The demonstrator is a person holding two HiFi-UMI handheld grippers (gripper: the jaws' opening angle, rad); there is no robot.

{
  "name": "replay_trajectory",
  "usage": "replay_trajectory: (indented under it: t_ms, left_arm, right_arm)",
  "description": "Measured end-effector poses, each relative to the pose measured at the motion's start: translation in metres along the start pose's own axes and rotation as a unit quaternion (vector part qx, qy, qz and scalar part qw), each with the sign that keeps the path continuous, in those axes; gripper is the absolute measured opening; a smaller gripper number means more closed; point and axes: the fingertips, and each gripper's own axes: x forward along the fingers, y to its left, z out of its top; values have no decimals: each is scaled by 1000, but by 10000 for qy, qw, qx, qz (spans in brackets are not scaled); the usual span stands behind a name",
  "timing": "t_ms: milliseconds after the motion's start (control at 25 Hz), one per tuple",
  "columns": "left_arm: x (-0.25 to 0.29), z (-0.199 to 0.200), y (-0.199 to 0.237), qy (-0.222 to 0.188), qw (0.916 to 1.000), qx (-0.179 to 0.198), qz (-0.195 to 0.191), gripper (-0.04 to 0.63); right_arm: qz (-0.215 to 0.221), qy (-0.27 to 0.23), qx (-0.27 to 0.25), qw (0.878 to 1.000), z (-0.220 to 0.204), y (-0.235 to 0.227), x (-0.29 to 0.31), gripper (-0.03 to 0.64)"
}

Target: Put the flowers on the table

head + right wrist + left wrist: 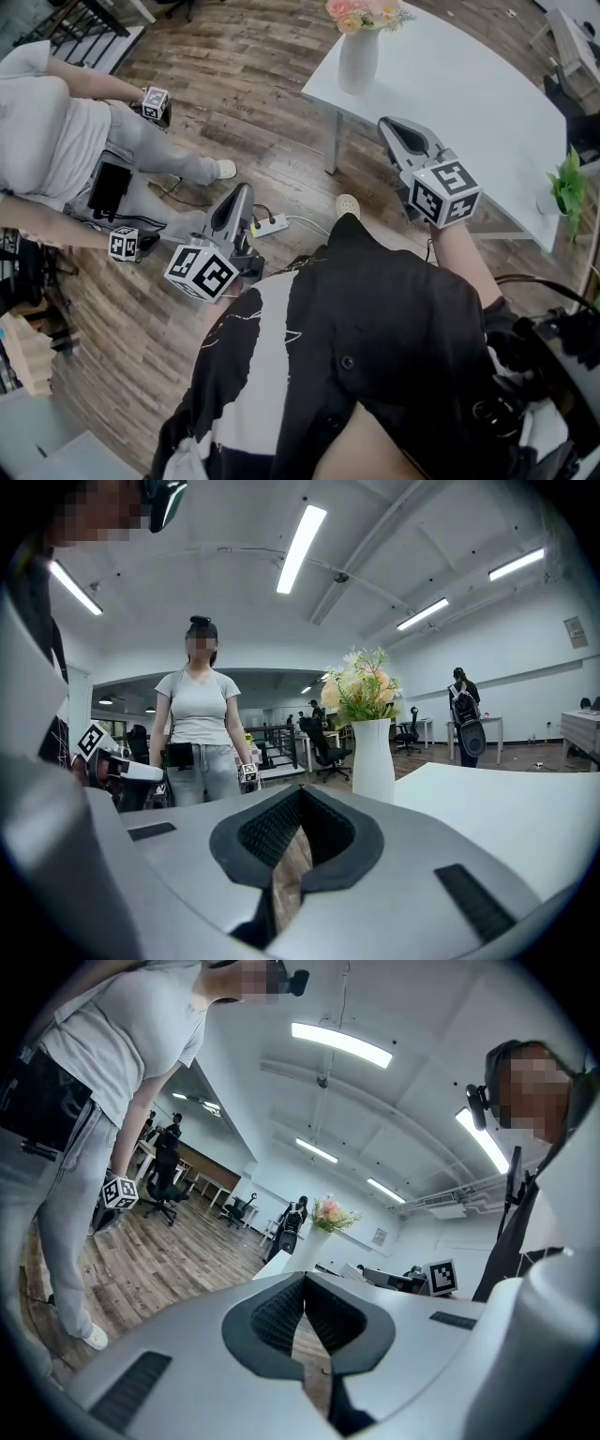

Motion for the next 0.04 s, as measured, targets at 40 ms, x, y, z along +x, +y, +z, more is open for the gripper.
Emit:
replay_trajectory:
  t_ms: [40]
  left_arm:
    - [-1,0,-1,3,10000,5,-3,11]
  right_arm:
    - [-3,-5,8,10000,0,0,-1,15]
